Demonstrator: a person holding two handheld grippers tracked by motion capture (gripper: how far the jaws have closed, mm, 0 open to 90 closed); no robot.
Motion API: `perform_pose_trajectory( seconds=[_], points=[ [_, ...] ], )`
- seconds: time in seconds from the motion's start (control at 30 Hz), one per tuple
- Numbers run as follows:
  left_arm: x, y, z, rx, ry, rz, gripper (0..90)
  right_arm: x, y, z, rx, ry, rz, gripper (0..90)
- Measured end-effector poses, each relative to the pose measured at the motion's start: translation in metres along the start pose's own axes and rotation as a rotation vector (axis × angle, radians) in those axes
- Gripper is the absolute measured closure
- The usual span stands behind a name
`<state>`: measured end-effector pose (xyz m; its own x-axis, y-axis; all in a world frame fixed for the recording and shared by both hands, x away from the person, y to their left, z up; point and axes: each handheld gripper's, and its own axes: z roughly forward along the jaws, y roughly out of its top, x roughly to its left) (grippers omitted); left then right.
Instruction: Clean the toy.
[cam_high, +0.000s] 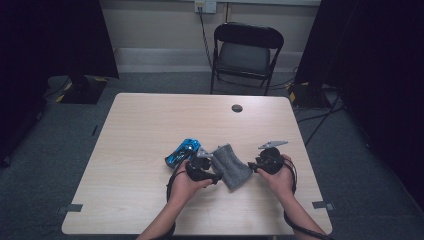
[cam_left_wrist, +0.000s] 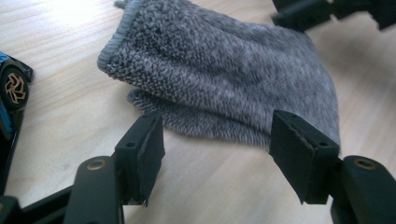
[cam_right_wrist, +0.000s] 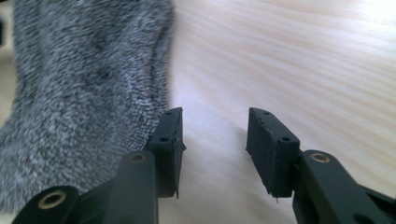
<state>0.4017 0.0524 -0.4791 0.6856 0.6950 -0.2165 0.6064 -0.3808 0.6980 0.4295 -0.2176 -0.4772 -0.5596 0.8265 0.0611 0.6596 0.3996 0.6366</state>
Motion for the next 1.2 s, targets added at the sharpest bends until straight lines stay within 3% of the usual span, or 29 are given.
perform_pose_trajectory(
  seconds=[0.27, 0.5, 0.63, 0.77, 0.97, 1.1, 1.2],
  points=[
    [0.0, 0.008, 0.005, -0.01, 0.012, 0.011, 34.1, 0.031, -0.013, 0.001, 0.004, 0.061, -0.077, 56.8],
    [0.002, 0.016, -0.001, -0.026, 0.042, 0.021, 33.8, 0.055, -0.018, 0.001, -0.014, 0.125, -0.09, 52.4],
    [0.001, 0.019, -0.01, -0.041, 0.071, 0.036, 32.5, 0.061, -0.017, 0.002, -0.018, 0.122, -0.094, 49.9],
    [-0.008, 0.023, -0.017, -0.051, 0.059, 0.069, 32.3, 0.056, -0.014, 0.0, -0.035, 0.098, -0.086, 46.5],
    [-0.013, 0.022, 0.005, -0.014, 0.07, 0.073, 34.1, 0.035, -0.011, -0.007, -0.082, 0.047, -0.025, 37.1],
    [-0.015, 0.02, 0.017, 0.021, 0.109, 0.096, 36.7, 0.025, -0.008, -0.011, -0.1, 0.052, -0.006, 35.7],
    [-0.017, 0.016, 0.026, 0.074, 0.121, 0.119, 43.1, 0.021, -0.007, -0.012, -0.108, 0.055, -0.003, 32.3]
  ],
)
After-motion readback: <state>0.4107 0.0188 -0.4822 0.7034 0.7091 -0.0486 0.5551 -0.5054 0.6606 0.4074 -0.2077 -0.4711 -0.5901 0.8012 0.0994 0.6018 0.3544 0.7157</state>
